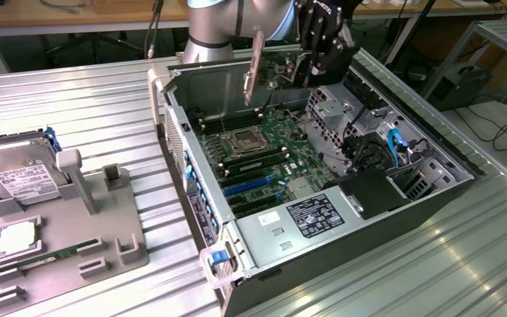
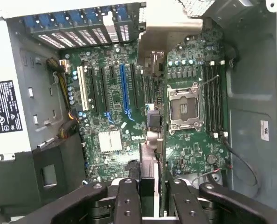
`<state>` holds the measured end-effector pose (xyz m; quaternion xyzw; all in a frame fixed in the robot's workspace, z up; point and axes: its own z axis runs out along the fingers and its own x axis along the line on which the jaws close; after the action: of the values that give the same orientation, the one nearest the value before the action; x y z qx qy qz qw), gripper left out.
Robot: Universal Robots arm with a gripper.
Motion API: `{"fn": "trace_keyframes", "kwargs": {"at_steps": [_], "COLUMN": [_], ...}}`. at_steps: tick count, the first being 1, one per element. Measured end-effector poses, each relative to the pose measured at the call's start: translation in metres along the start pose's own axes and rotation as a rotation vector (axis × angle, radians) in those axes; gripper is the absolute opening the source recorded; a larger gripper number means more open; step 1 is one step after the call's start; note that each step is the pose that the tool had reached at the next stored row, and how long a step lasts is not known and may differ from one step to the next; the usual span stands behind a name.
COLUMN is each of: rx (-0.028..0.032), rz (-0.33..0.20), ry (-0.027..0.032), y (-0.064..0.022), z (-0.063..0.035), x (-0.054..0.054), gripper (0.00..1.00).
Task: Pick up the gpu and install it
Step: 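Insert the gpu into the slot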
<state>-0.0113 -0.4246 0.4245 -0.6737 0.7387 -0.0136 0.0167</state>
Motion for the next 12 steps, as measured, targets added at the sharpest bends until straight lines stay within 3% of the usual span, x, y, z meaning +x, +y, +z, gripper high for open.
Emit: {"fn": "trace_keyframes", "kwargs": {"at_steps": [1, 2, 3, 7, 9, 12], "rx": [0.0157, 0.0146, 0.0143, 0.0142, 0.0141, 0.0141], "rz": [-0.056, -0.075, -0.075, -0.075, -0.066, -0.066], "ry": [0.0024, -0.0181, -0.0231, -0.0239, -0.0235, -0.0246], "y": [0.0, 0.0001, 0.0004, 0.0296, 0.0335, 0.0342], "z": [0.0003, 0.0004, 0.0013, 0.0077, 0.0171, 0.0192], "x": [0.0, 0.0, 0.0, 0.004, 0.006, 0.008], "gripper": [0.28, 0.28, 0.28, 0.28, 0.28, 0.28]}}
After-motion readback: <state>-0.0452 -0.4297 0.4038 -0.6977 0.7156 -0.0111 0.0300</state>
